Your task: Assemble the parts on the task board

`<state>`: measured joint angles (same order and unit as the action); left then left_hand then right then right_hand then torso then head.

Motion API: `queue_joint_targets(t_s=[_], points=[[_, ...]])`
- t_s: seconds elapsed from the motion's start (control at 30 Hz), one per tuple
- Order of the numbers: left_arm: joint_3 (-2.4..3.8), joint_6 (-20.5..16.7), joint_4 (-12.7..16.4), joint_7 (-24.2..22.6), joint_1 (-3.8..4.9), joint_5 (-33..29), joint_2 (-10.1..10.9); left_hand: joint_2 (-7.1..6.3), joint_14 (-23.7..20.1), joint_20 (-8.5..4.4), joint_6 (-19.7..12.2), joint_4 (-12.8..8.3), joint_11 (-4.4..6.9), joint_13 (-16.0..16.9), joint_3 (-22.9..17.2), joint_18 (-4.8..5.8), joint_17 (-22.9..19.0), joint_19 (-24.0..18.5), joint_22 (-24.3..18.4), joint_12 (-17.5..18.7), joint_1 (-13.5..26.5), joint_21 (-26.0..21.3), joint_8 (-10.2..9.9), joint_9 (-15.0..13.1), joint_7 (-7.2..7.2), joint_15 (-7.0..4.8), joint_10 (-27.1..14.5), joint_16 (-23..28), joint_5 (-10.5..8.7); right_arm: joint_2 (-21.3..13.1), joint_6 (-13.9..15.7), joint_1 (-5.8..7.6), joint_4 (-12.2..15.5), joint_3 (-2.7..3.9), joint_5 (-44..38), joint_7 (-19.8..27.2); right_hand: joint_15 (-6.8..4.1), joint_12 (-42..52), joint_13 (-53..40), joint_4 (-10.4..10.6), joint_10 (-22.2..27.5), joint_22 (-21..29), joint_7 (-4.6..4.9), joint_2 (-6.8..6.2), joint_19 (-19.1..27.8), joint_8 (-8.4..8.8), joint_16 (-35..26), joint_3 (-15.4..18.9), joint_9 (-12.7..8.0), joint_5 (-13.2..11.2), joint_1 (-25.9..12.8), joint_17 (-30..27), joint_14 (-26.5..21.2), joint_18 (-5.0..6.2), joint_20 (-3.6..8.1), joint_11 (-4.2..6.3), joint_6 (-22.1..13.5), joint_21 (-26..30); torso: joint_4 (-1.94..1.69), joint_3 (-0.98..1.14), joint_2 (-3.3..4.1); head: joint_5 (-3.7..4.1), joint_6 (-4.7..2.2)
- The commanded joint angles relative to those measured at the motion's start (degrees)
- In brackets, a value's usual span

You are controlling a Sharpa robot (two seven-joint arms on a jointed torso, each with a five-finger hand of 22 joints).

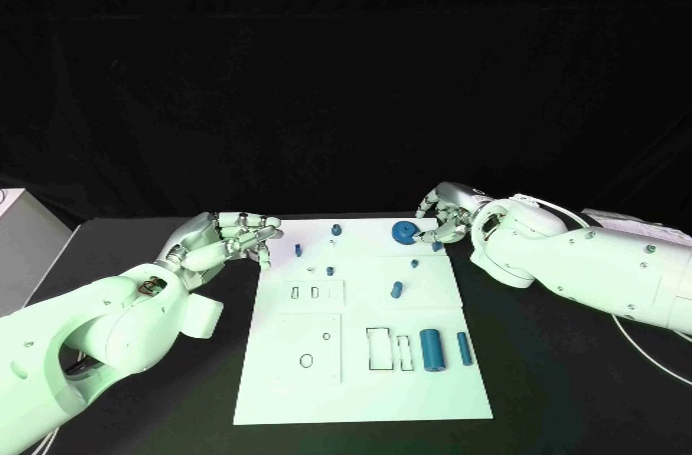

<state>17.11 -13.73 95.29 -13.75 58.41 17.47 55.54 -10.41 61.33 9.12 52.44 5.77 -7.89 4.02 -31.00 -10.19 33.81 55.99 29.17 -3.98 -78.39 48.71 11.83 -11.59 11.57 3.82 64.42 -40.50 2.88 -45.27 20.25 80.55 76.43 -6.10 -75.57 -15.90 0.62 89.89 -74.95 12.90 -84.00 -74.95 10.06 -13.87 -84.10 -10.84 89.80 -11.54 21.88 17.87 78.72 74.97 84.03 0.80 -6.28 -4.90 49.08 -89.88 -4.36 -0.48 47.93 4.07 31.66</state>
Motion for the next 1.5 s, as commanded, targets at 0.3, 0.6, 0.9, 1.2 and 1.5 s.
queue_joint_targets(t_s=[0.3, 0.6, 0.9, 1.2, 1.5], points=[[0.03, 1.3, 0.0, -0.5, 0.03, 0.4, -0.2, -0.23, -0.4, -0.13, -0.4, 0.0, -0.03, 0.1, -0.3, -0.29, 0.1, -0.4, 0.1, 0.2, 0.3, 0.3, -0.2, -0.1, 0.01, -0.13, -0.5, -0.2, 0.1, 2.9, -1.8, -0.02, -2.8, -0.06, -1.1, -3.8, 0.42, 0.1, -15.1, 0.6, -6.0, -15.1, 0.05, 0.08, -5.9, -0.5, 0.2, 0.8, 0.1, 0.3, 0.8, 15.0, 6.0, -0.8, -0.48, -0.48, -0.5, -0.1, -0.26, -0.16, 0.11, 0.22, 0.36], [0.03, 1.3, -0.1, -0.4, 0.03, 0.6, -0.1, -0.23, -0.4, -0.13, -0.4, 0.0, -0.03, 0.1, -0.3, -0.29, 0.1, -0.4, 0.1, 0.2, 0.3, 0.3, -0.2, -0.1, 0.01, -0.13, -0.5, -0.2, 0.1, 4.4, -1.2, -0.06, -3.7, -0.09, -1.7, -4.2, 0.44, 0.1, -15.1, 1.0, -6.0, -15.1, 0.02, 0.42, -5.9, -0.82, 0.2, 0.8, 0.2, 0.4, 1.3, 15.0, 6.0, -0.8, -0.53, -0.47, -0.3, -0.1, -0.11, -0.23, 0.03, -0.19, 0.77], [0.03, 1.3, 0.0, -0.4, 0.03, 0.6, -0.1, -0.23, -0.4, -0.13, -0.4, 0.0, -0.03, 0.1, -0.3, -0.29, 0.1, -0.4, 0.1, 0.2, 0.3, 0.3, -0.2, -0.1, 0.01, -0.13, -0.5, -0.2, 0.1, 5.7, -2.3, -0.14, -5.2, -0.18, -2.0, -4.7, 0.44, 0.1, -15.1, 1.1, -6.0, -15.1, -0.01, 0.6, -5.9, -0.99, 0.2, 0.7, 0.3, 0.5, 1.5, 15.0, 6.0, -0.8, -0.54, -0.45, -0.2, -0.1, -0.12, -0.21, -0.02, -0.06, 1.0], [0.03, 1.4, 0.1, -0.3, 0.04, 0.7, -0.1, -0.23, -0.4, -0.13, -0.4, 0.0, -0.03, 0.1, -0.3, -0.29, 0.1, -0.4, 0.1, 0.2, 0.3, 0.3, -0.2, -0.1, 0.01, -0.13, -0.5, -0.2, 0.1, 6.4, -2.8, -0.22, -6.4, -0.26, -2.4, -5.0, 0.4, 0.1, -15.1, 1.4, -6.0, -15.1, -0.09, 1.04, -5.9, -1.41, 0.2, 0.3, 0.4, 0.8, 2.3, 15.0, 6.0, -0.8, -0.55, -0.39, 0.1, -0.1, -0.07, -0.16, -0.01, -0.12, 1.04], [0.04, 1.4, 0.0, -0.3, 0.04, 0.7, -0.1, -0.23, -0.4, -0.13, -0.4, 0.0, -0.03, 0.1, -0.3, -0.29, 0.1, -0.4, 0.1, 0.2, 0.3, 0.3, -0.2, -0.1, 0.01, -0.13, -0.5, -0.2, 0.1, 7.2, -3.4, -0.41, -7.1, -0.39, -2.2, -4.8, 0.36, 0.1, -15.1, 1.6, -6.0, -15.1, -0.16, 1.3, -5.9, -1.71, 0.2, -0.1, 0.5, 1.1, 2.6, 15.0, 6.0, -0.8, -0.53, -0.32, 0.5, -0.1, -0.09, -0.14, 0.02, -0.12, 1.13]])
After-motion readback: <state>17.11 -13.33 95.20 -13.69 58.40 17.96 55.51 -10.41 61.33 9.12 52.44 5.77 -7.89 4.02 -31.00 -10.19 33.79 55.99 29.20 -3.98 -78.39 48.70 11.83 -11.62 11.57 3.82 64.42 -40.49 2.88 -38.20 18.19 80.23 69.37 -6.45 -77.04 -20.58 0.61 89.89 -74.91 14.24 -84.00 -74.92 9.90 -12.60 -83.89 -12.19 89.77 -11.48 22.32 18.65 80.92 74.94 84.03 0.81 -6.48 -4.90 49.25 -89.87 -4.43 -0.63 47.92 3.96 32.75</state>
